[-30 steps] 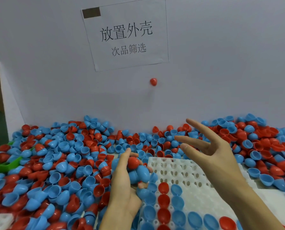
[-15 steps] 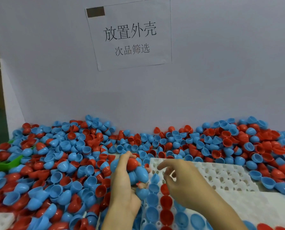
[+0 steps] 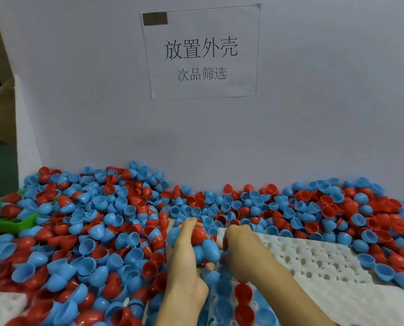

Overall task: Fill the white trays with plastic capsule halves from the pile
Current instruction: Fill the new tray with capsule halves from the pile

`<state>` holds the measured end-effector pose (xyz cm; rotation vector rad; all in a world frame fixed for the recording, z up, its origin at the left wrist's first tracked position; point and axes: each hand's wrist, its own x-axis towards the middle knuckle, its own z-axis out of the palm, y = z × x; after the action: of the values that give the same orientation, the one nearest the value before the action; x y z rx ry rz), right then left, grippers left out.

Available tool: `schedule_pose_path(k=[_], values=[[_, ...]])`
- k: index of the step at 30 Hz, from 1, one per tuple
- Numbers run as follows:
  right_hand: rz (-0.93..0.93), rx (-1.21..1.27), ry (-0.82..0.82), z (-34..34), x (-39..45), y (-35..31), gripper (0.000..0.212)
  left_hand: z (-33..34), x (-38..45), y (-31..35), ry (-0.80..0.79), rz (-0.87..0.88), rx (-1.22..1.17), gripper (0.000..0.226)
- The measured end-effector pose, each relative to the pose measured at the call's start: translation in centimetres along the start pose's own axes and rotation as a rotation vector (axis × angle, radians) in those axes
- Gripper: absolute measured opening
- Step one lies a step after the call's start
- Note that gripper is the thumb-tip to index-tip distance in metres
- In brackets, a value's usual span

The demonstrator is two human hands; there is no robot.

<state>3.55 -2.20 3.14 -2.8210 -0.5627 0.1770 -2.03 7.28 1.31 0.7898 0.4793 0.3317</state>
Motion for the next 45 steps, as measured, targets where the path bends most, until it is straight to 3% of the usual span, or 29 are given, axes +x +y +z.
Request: schedule_pose_path(k=[1, 4, 8, 13, 17, 21, 24, 33, 38, 41, 45], values=[[-0.006, 0.024, 0.024, -0.1, -0.2, 0.0, 0.011, 0.0, 0.0, 0.0, 0.001, -0.001, -0.002, 0.028], [-0.006, 0.152, 0.091, 0.2, -0.8, 0.5, 0.023, 0.0, 0.2, -0.2, -0.011, 0.002, -0.010, 0.029], [-0.013, 0.412, 0.230, -0.3, -2.0, 2.1, 0.014, 0.0, 0.3, -0.4, -0.036, 0.007, 0.007, 0.027], [-0.068, 0.729, 0.350, -1.5, -4.6, 4.6, 0.031, 0.2, 0.1, -0.7, -0.027, 0.015, 0.091, 0.031], [-0.186, 0.997, 0.388, -3.0, -6.0, 5.1, 0.061, 0.5, 0.1, -1.0, -0.017, 0.036, 0.138, 0.032], [-0.282, 1.200, 0.426, -4.0, -6.4, 4.2, 0.068, 0.6, 0.0, -1.0, -0.002, 0.027, 0.155, 0.031], [-0.288, 1.121, 0.408, -4.0, -6.3, 3.9, 0.080, 0.6, 0.0, -1.1, 0.007, 0.019, 0.166, 0.030], [-0.164, 1.023, 0.408, -3.0, -5.6, 5.0, 0.036, 0.9, -0.5, -1.1, -0.014, 0.003, 0.169, 0.033], [-0.256, 0.895, 0.332, -2.4, -5.4, 4.8, 0.024, 1.3, -1.3, -1.2, -0.149, -0.064, 0.186, 0.039], [-0.327, 0.816, 0.234, -1.9, -5.4, 4.3, 0.028, 1.6, -1.7, -1.4, -0.273, -0.072, 0.280, 0.043], [-0.327, 0.669, 0.356, -1.4, -5.3, 3.8, 0.030, 1.7, -1.9, -1.7, -0.312, -0.066, 0.334, 0.056]])
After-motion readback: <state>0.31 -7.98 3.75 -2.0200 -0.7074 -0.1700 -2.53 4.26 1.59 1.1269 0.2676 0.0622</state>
